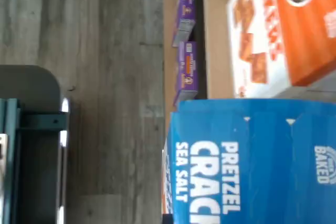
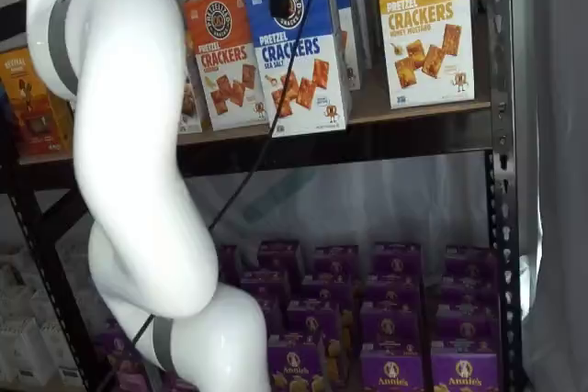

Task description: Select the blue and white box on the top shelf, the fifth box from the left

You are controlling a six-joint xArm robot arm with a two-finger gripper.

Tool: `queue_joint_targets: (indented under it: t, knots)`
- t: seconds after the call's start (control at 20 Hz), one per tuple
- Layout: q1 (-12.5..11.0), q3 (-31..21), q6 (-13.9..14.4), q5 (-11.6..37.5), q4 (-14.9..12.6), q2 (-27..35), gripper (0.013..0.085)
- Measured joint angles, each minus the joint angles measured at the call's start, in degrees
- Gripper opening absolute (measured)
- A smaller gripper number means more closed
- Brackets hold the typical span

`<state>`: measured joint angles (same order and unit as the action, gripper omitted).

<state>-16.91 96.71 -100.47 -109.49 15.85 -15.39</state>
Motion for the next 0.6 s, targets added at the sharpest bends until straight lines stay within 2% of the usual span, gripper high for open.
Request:
queue_joint_targets:
  t: [0.35,0.6]
  knots:
    - [-1.41,-5.89,-1.25,-2.40,-0.20,-6.46,0.0570]
    - [-2.12,-10.84,-2.68,-2.18,-1.70,-11.04,0.0570]
